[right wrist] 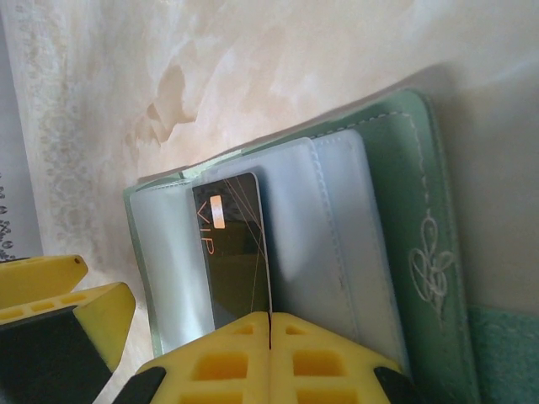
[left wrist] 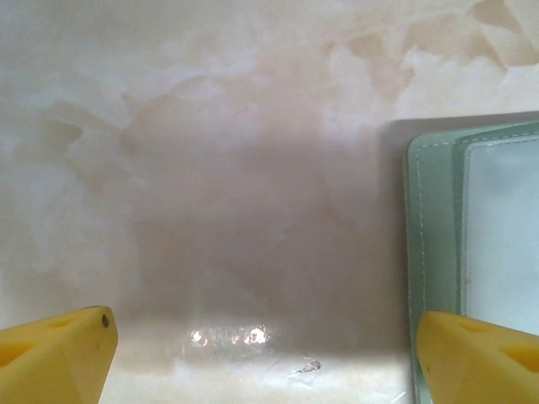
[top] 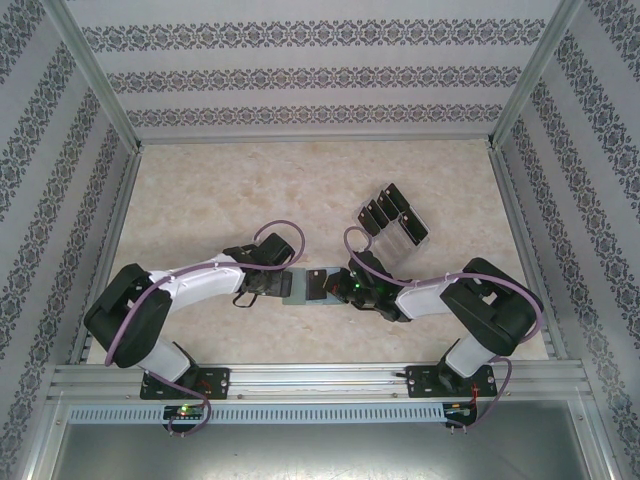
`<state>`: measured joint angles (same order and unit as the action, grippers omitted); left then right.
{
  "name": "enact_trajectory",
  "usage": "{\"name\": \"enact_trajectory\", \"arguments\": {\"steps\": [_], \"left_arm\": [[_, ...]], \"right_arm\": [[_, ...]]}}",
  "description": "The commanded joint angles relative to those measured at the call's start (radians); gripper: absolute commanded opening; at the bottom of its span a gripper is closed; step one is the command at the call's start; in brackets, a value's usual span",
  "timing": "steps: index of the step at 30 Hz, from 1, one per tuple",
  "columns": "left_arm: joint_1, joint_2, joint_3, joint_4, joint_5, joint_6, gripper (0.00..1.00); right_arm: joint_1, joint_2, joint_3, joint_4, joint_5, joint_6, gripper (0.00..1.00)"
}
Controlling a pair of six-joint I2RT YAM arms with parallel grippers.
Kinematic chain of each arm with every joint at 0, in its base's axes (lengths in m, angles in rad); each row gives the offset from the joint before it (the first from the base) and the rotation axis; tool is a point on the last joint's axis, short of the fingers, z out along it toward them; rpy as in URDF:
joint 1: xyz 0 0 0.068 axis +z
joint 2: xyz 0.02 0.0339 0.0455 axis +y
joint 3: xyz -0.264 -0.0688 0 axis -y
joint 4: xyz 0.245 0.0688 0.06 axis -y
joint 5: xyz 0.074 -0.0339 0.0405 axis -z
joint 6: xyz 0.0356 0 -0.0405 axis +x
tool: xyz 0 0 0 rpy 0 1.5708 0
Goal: Put the credit cards into the card holder
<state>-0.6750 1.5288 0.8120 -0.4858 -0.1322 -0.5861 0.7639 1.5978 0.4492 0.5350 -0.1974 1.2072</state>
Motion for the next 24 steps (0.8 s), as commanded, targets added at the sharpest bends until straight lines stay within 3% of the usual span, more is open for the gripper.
{"name": "enact_trajectory", "arguments": {"steps": [1, 15, 24], "left_arm": [[-0.008, -0.005, 0.015, -0.037, 0.000, 0.027, 0.92], [-0.029, -0.051, -0.002, 0.101, 0.077, 0.083, 0.94], [-0.062, 0.049, 0.038, 0.015, 0.004, 0.124, 0.94]], "right_arm": [[0.009, -0.026, -0.023, -0.042, 0.041, 0.014, 0.00], [0.011, 0.000, -0.018, -0.037, 0.026, 0.009, 0.00], [0.009, 0.007, -0.011, -0.037, 0.019, 0.003, 0.00]]}}
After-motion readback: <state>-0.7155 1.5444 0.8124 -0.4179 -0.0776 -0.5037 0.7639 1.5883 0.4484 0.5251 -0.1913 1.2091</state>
